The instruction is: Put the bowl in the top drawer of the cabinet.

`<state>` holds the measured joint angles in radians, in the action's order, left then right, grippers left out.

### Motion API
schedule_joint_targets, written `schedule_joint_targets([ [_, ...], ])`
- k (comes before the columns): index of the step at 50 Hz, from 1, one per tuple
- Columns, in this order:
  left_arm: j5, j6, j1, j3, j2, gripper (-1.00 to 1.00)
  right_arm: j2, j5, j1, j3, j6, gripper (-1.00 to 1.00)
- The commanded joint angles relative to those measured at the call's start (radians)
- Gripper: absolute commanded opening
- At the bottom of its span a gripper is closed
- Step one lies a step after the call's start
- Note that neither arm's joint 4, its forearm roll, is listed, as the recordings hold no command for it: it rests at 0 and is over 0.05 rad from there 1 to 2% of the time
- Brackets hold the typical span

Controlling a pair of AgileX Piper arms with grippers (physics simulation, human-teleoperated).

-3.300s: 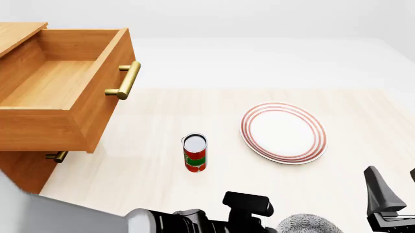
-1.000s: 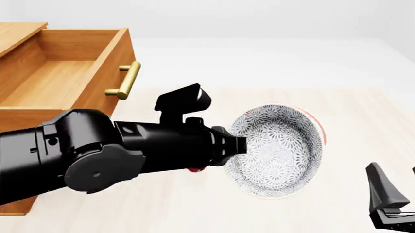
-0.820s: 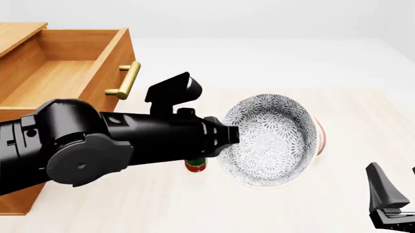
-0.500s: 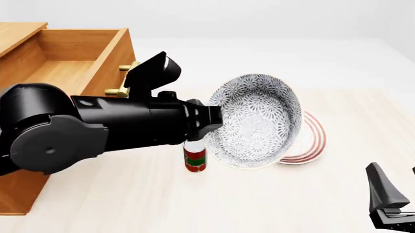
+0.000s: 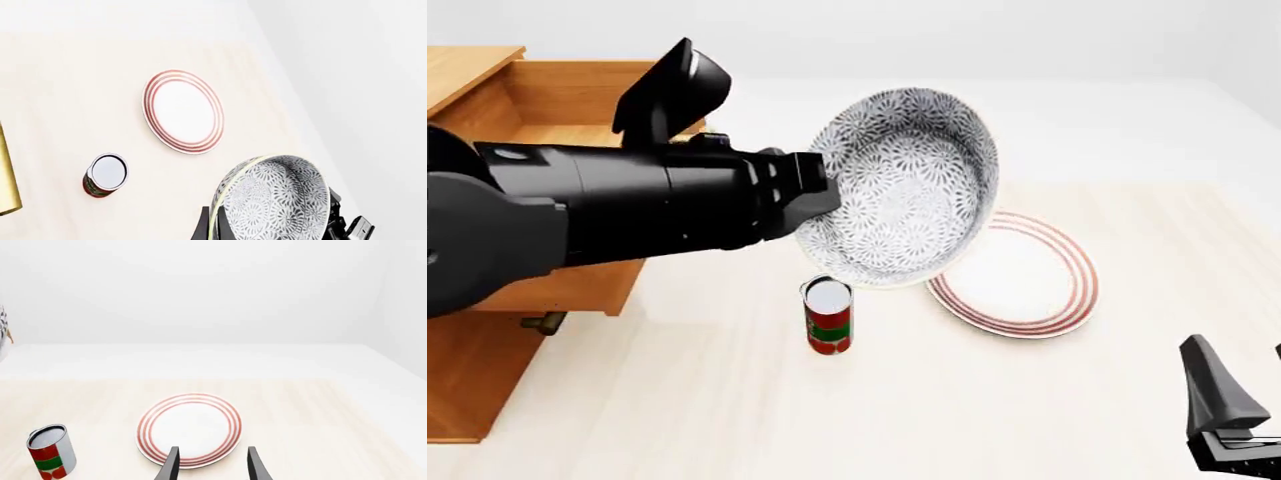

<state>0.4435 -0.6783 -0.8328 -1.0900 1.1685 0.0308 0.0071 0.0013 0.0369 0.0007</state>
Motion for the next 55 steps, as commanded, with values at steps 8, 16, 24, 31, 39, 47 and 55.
schedule_joint_targets([
  [8,0.048,0.015,0.070,-0.038,-0.059,-1.00,0.000,0.000,0.000,0.000,0.000,1.00],
  [16,0.075,0.018,0.101,-0.060,-0.086,-1.00,0.000,0.000,0.000,0.000,0.000,1.00],
  [24,0.103,0.026,0.140,-0.080,-0.113,-1.00,0.000,0.000,0.000,0.000,0.000,1.00],
  [31,0.125,0.036,0.176,-0.101,-0.124,-1.00,0.000,0.000,0.000,0.000,0.000,1.00],
  [39,0.152,0.049,0.218,-0.140,-0.125,-1.00,0.000,0.000,0.000,0.000,0.000,1.00],
  [47,0.174,0.048,0.256,-0.170,-0.141,-1.00,0.000,0.000,0.000,0.000,0.000,1.00],
  [55,0.198,0.048,0.296,-0.196,-0.156,-1.00,0.000,0.000,0.000,0.000,0.000,1.00],
])
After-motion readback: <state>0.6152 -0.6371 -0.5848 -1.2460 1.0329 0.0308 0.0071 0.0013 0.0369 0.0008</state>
